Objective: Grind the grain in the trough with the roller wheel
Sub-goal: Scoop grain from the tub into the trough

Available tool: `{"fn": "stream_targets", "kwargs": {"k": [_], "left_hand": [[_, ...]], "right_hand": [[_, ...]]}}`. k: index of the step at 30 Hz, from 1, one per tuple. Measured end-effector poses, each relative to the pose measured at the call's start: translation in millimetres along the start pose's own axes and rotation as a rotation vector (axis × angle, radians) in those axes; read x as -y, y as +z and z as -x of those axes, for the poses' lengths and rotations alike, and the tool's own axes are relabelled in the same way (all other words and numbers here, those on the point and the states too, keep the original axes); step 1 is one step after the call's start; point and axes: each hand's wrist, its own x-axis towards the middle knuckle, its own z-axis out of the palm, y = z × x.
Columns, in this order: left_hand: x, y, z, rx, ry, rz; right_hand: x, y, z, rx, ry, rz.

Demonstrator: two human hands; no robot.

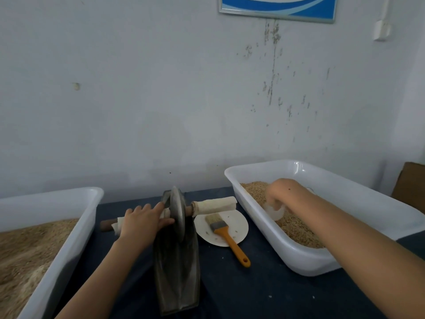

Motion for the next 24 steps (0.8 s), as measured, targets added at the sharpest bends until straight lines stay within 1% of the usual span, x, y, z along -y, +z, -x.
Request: {"fn": "stream_targets", "kwargs": {"k": [4,8,11,12,15,16,18,24], "left_hand": [[2,0,3,-0.003,-0.001,0.04],[3,3,4,-0.01,-0.008,0.046],[4,4,4,-0.01,-0.001,0.045],[4,4,4,-0.01,0.003,0.051],[3,3,5,-0.01,0.008,0.051],[3,3,5,-0.013,0.011,0.047],[3,2,6,-0.018,0.015,0.046],[3,1,7,-0.018,0.014,0.051]], "right_hand": [[15,12,-18,-0.078,-0.017,-0.103],[19,14,-23,-0.075,-0.048,-0.169],[10,16,-16,-0.098,-0.048,-0.268],[6,16,-11,-0.071,-0.044,-0.291],[-6,21,-6,0.098,0.006,-0.446],[-8,23,-8,0.115,0.019,-0.485],[-7,26,-10,0.096,0.029,-0.504],[8,35,-18,0.077,-0.051,-0.478]]}}
